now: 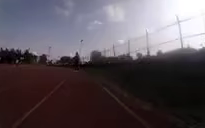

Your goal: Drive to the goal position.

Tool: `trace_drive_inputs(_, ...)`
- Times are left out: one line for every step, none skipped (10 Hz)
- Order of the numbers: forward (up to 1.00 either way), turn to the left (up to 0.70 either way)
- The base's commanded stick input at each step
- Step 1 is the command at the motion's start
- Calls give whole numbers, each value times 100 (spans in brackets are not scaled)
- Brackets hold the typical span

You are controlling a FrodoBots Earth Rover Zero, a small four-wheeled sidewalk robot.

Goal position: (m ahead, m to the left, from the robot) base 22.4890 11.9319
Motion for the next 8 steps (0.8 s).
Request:
trace_drive_inputs(50,0)
trace_drive_inputs(50,0)
trace_drive_inputs(50,0)
trace_drive_inputs(50,0)
trace_drive_inputs(50,0)
trace_drive_inputs(50,0)
trace_drive_inputs(50,0)
trace_drive_inputs(50,0)
